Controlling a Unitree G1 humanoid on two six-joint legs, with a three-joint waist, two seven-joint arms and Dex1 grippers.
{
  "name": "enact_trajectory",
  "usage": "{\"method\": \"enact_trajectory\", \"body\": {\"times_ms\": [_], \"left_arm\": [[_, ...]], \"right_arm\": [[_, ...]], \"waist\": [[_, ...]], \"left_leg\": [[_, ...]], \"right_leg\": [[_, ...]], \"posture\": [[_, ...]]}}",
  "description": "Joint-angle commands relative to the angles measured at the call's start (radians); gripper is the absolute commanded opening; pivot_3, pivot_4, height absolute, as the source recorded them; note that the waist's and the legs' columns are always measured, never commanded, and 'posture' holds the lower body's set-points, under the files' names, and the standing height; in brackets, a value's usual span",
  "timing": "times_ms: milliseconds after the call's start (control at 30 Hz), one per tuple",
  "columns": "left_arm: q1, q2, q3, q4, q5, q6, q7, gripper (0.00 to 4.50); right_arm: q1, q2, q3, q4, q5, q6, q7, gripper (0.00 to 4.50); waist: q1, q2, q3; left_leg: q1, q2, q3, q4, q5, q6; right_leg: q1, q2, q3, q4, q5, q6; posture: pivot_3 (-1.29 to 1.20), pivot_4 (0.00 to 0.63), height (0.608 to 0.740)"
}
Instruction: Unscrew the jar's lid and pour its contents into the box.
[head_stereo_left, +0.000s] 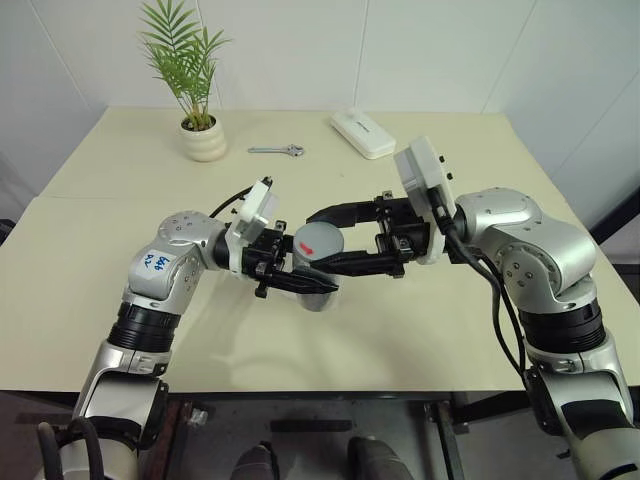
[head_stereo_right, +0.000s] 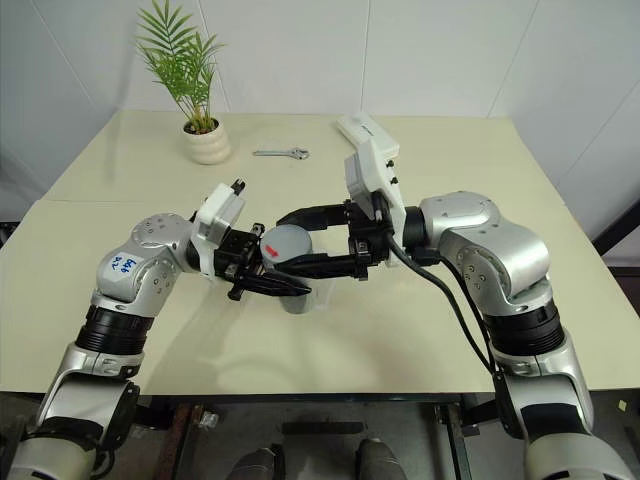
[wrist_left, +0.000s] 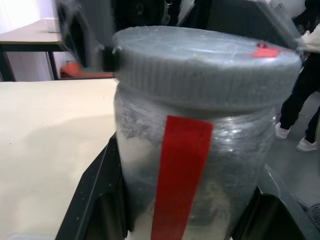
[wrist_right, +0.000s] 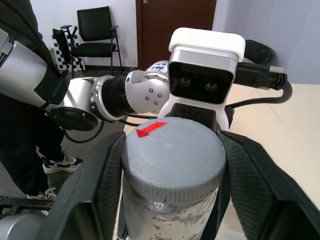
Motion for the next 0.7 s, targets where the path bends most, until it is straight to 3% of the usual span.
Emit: {"method": "enact_trajectory", "body": {"times_ms": [33,267,467,700], "left_arm": [[0.005,0.015,0.041,-0.002,-0.005,-0.02,0.013,1.93],[0.026,0.038,0.059,0.023,0.021,-0.053,0.034,1.93],[0.041,0.02,0.042,0.033,0.072,-0.106,0.077,1.93],[0.051,0.0,0.043,0.024,0.083,-0.11,0.121,1.93]], "right_arm": [[-0.007,-0.012,-0.053,-0.008,0.005,-0.001,-0.024,4.43],[-0.012,-0.002,-0.105,0.011,-0.024,-0.048,-0.095,4.47],[-0.002,0.11,-0.055,-0.05,-0.007,-0.005,-0.189,4.47],[0.03,0.169,0.032,-0.032,-0.103,-0.068,-0.206,4.47]], "waist": [[0.0,0.0,0.0],[0.001,0.0,0.0],[-0.002,0.0,0.0],[0.002,0.0,0.0]], "left_leg": [[0.0,0.0,0.0,0.0,0.0,0.0],[0.0,0.0,0.0,0.002,0.0,0.0],[0.0,0.0,0.0,0.002,0.0,0.0],[-0.002,0.0,0.0,0.004,0.0,0.0]], "right_leg": [[0.0,0.0,0.0,0.0,0.0,0.0],[0.0,0.0,0.0,0.002,0.0,0.0],[-0.001,0.0,0.0,0.003,0.0,0.0],[-0.001,0.0,0.0,0.003,0.0,0.0]], "posture": [[0.0,0.15,0.74],[0.0,0.15,0.74],[0.0,0.15,0.74],[0.0,0.15,0.74]]}}
